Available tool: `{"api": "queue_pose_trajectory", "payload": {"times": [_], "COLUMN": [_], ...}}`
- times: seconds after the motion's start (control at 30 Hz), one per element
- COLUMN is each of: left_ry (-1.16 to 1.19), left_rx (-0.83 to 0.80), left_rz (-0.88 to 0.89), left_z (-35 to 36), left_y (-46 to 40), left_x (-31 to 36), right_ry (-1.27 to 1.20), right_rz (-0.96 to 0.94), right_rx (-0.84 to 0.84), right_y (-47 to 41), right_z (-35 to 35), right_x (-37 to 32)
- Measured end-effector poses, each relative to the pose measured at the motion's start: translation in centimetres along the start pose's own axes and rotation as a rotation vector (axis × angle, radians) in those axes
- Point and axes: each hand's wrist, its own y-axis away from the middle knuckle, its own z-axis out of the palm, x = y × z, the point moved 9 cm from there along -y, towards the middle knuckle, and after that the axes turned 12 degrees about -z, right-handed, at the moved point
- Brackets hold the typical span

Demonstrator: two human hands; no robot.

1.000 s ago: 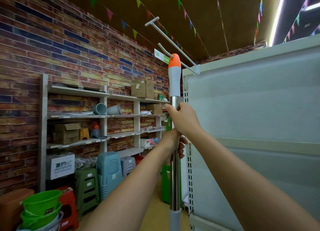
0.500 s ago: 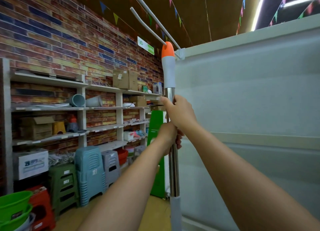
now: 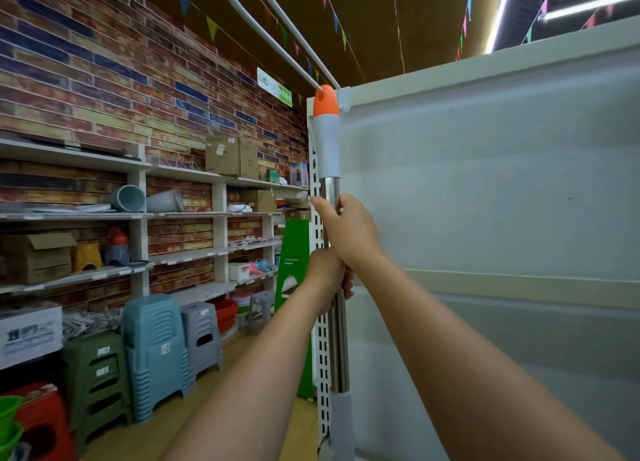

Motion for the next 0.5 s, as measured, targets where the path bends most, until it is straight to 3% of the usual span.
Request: {"api": "queue_pose_trajectory", "payload": {"times": [0.5], "left_ry": [0.123], "left_rx": [0.018], "left_rz": [0.031], "left_z": [0.0], "left_y": [-1.5], "left_x": [-0.6], "right_ry": [-0.006], "right_rz": [0.032], "right_rx": [0.030], "right_y": [0.0], "right_z": [0.2], "right_x": [1.2]}}
